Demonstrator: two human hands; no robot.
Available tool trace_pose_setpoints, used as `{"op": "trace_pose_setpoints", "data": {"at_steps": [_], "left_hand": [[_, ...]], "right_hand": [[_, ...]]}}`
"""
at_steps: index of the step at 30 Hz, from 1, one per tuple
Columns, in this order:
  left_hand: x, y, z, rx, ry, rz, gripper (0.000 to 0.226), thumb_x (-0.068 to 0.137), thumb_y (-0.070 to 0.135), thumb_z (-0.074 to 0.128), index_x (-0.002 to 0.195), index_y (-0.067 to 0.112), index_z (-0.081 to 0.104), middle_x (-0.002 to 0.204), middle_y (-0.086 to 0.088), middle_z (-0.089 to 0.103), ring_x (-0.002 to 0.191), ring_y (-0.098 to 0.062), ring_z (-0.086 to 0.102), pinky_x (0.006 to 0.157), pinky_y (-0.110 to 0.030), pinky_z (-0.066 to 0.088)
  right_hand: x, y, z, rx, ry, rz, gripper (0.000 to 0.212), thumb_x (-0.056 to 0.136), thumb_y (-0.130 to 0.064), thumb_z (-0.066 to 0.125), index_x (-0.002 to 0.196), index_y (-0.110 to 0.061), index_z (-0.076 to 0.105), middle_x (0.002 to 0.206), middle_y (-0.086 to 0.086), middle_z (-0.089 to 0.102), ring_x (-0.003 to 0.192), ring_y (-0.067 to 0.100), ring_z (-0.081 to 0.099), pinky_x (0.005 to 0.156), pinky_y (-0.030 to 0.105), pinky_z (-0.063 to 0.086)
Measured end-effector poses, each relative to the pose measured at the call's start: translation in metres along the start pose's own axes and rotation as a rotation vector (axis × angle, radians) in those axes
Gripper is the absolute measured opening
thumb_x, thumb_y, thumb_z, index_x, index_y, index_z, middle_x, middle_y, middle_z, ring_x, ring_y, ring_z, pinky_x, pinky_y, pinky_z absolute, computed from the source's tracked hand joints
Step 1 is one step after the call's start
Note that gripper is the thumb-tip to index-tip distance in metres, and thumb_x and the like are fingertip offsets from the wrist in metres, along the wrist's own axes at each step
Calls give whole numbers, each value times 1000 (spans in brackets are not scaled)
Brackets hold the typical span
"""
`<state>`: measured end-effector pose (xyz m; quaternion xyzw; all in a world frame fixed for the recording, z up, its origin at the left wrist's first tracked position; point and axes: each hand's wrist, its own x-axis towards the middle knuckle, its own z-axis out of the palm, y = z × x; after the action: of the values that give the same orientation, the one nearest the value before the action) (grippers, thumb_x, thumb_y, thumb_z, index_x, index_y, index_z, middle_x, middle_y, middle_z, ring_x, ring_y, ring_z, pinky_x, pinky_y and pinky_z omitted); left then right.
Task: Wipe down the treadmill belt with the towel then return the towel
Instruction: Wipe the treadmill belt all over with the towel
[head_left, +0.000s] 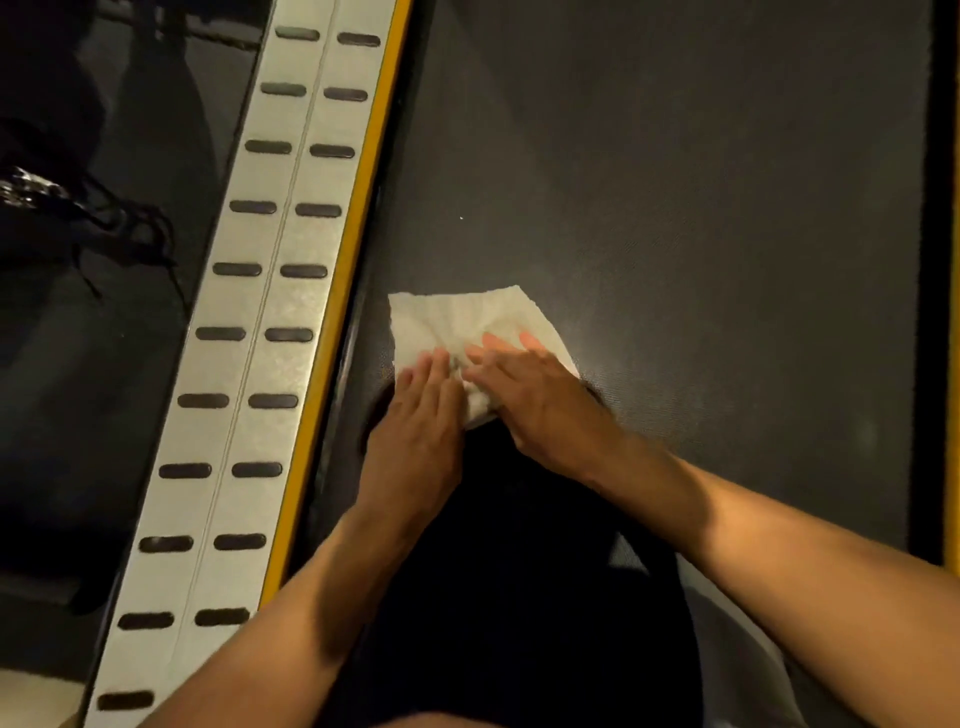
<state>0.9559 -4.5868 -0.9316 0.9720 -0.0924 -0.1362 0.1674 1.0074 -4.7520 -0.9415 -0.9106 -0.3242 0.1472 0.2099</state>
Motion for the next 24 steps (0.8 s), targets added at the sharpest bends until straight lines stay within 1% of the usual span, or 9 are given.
{"op": "trace_pose_setpoints", "data": {"at_steps": [2,4,7,12,14,16,19,21,24], "left_hand": [[3,6,-1,69,-48,116,45,79,13,56,122,1,54,131,-22,55,126,-38,48,102,-45,40],[30,10,-9,20,-50,72,37,89,14,47,126,8,50,130,-14,55,120,-32,54,95,-41,47],[67,15,-25,-141,-41,-140,33,100,21,31,131,16,40,136,-8,42,121,-29,44,91,-48,42],[56,13,-20,135,-117,-9,32,95,16,43,127,13,41,132,-11,42,115,-30,47,80,-46,49],[39,15,-11,175,-37,79,37,85,10,59,121,9,53,128,-16,51,107,-33,55,73,-43,54],[34,14,-1,132,50,123,33,71,4,68,104,6,62,110,-16,62,87,-32,62,56,-37,55],[39,11,7,246,232,98,27,70,4,59,96,10,63,93,-7,64,70,-25,60,39,-29,44],[36,19,9,246,285,68,24,77,2,52,98,9,61,92,-7,62,74,-25,60,41,-30,46],[31,30,4,171,161,-22,28,87,5,47,114,7,54,113,-10,55,101,-30,55,64,-38,51]], "right_hand": [[-15,8,-3,4,-71,-4,53,78,-3,58,130,-15,53,136,5,54,129,26,47,112,42,32],[2,21,-17,47,-25,108,44,87,-15,53,130,-23,53,135,-2,53,129,23,45,106,36,39],[29,30,-39,-43,-73,256,43,96,-28,43,139,-25,42,152,-5,31,142,24,21,113,39,20],[5,3,-35,38,-175,415,46,102,-24,32,148,-26,28,159,-5,14,146,19,6,116,37,4],[-6,-4,-34,48,-190,393,51,101,-15,31,150,-26,22,159,-5,11,147,19,3,116,35,3],[-10,-2,-40,16,-201,325,54,101,-11,29,150,-28,19,159,-7,8,147,19,2,115,33,4],[-4,8,-37,1,-191,337,49,101,-22,25,148,-34,24,159,-10,11,147,18,5,116,34,7],[-8,8,-30,-70,-169,294,50,100,-13,29,147,-30,28,159,-9,14,147,17,7,117,33,5],[-9,16,-23,-161,-134,225,54,97,-6,37,146,-26,29,158,-7,17,147,18,10,117,34,5]]}}
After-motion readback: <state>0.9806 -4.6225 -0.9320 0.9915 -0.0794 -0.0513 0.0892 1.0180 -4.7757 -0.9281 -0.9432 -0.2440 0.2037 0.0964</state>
